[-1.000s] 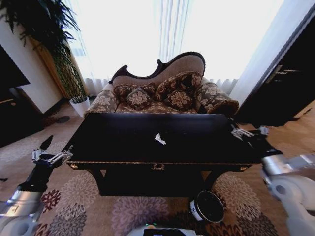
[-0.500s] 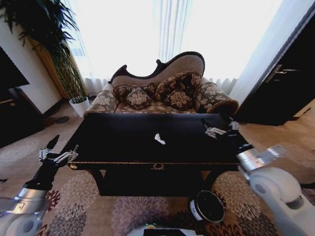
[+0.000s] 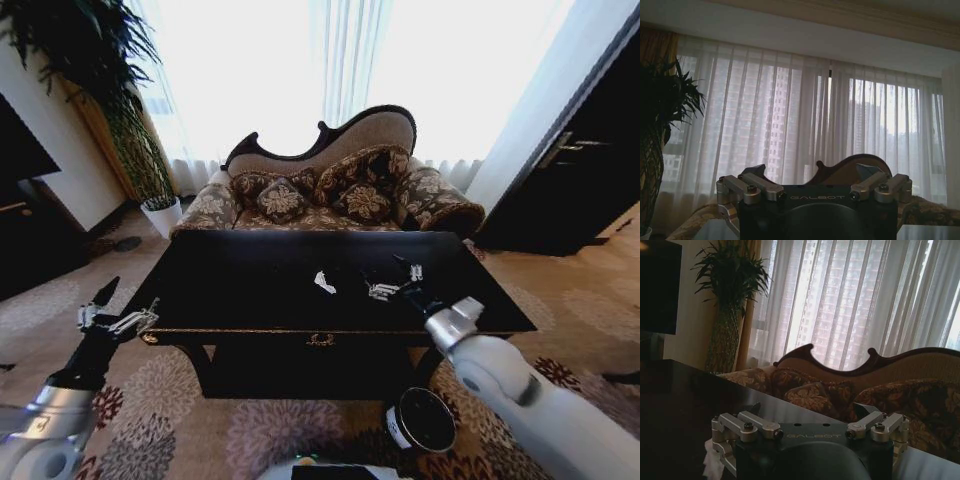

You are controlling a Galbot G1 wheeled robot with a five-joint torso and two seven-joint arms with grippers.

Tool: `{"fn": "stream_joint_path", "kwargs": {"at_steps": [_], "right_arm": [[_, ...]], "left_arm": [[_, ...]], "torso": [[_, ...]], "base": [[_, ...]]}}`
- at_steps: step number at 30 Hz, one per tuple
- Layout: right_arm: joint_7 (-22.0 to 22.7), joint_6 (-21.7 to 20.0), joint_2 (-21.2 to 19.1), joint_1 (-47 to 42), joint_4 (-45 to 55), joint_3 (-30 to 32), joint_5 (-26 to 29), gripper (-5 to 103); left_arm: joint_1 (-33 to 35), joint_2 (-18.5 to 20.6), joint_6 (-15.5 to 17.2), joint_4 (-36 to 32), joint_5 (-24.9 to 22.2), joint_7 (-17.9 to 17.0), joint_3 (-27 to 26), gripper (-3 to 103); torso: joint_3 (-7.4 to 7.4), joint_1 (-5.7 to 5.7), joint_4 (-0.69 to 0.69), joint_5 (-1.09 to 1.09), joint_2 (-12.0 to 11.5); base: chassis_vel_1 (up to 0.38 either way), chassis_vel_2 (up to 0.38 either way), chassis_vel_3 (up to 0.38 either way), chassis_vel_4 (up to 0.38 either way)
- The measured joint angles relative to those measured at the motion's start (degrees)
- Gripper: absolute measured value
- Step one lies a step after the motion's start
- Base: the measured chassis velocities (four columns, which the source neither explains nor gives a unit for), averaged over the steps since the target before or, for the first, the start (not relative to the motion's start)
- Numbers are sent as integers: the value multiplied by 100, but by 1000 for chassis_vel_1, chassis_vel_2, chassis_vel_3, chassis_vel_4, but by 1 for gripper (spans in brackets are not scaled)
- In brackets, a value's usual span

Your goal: Move to the front of the table and place the trash on the table into the trash bin.

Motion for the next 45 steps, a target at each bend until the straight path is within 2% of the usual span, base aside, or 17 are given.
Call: {"fn": "stream_joint_path", "kwargs": {"at_steps": [3, 10, 12, 14, 15, 20, 25, 43, 44, 45], "right_arm": [[-66, -79, -163, 604, -244, -441, 359, 100], [-297, -86, -158, 1153, -373, -1198, 410, 100], [-348, -85, -91, 1400, -455, -1535, 382, 100], [-387, -73, -13, 1989, -738, -2156, 189, 100], [-387, -73, -13, 1989, -738, -2156, 189, 100], [-395, -128, 231, 3012, -1183, -3279, 55, 100], [-557, -159, 401, 3084, -1389, -3497, -313, 100], [-753, -58, 622, 2717, -1545, -3508, -647, 100], [-769, -50, 630, 2716, -1548, -3511, -652, 103], [-796, -34, 633, 2710, -1548, -3514, -663, 100]], "left_arm": [[2, -9, 10, 30, 44, 0, 5, 100], [1, -41, 31, 92, 143, 0, 26, 100], [1, -56, 34, 102, 183, 0, 45, 100], [36, -96, 33, 102, 263, 0, 98, 100], [36, -96, 33, 102, 263, 0, 98, 100], [92, -119, 20, 102, 298, 1, 86, 100], [93, -92, 8, 165, 293, 1, 31, 100], [-10, -109, -26, 350, 426, 1, 141, 100], [-8, -105, -29, 355, 424, 0, 128, 100], [-8, -105, -31, 359, 421, 1, 121, 100]], "torso": [[0, 0, 0, 0, 0], [-1, -1, -1, -1, 0], [-1, -1, -1, 1, 0], [-1, -1, -1, 0, 1], [-1, -1, -1, 0, 1], [0, 0, 1, -1, 0], [0, -1, 1, -1, 0], [0, -1, 0, 0, 0], [0, -1, 0, 0, 0], [-1, -1, 0, 0, 0]], "base": [[0, 0, 0, 0], [0, 0, 0, 0], [0, 0, 0, 0], [0, 0, 0, 0], [0, 0, 0, 0], [0, 0, 0, 0], [0, 0, 0, 0], [0, 0, 0, 0], [0, 0, 0, 0], [0, 0, 0, 0]]}}
